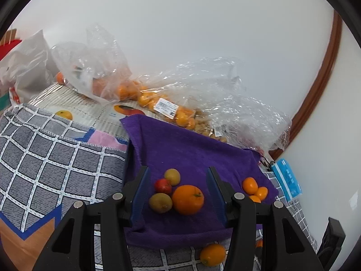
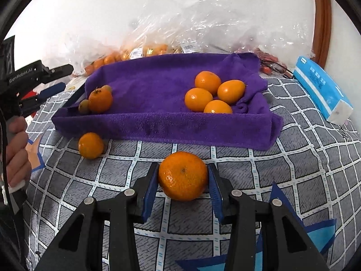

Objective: Organize fruits
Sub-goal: 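Move right tool to a large orange on the bed and grasp it, then grasp a round orange with left tool while right tool holds the large orange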

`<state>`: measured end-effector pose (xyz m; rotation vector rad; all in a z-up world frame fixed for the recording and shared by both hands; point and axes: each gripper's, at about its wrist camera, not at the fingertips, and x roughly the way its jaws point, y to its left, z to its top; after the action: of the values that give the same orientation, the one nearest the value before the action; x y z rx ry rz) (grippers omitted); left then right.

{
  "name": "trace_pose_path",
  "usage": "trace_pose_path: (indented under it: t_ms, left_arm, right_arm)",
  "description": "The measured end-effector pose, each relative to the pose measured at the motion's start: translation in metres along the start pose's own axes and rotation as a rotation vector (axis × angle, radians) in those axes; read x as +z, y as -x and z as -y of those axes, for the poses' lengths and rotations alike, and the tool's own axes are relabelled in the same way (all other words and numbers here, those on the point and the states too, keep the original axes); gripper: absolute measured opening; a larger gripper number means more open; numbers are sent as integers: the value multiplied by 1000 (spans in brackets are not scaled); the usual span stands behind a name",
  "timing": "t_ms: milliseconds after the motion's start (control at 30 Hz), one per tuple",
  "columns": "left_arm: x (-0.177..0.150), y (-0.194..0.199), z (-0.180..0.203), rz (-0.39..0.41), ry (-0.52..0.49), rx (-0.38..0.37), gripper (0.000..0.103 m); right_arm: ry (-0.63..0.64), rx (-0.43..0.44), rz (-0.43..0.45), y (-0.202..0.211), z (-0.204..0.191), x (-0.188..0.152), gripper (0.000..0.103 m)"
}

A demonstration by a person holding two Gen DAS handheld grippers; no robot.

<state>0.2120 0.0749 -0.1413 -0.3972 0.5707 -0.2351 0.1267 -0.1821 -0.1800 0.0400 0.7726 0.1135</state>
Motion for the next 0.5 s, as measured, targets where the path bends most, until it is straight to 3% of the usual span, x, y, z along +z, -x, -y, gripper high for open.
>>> trace_pose_path:
  t_ms: [200, 367, 500]
  left_arm:
    - [-10, 3, 21, 1, -92, -9, 49]
    - [-16, 8, 43, 8, -195, -16, 49]
    - [-22, 18, 56, -41, -226, -21, 49]
  right_arm:
    - [-114, 32, 69, 15, 21, -2, 42]
    - [-137, -9, 69, 14, 24, 0, 42]
    - [-155, -21, 94, 19, 28, -1, 42]
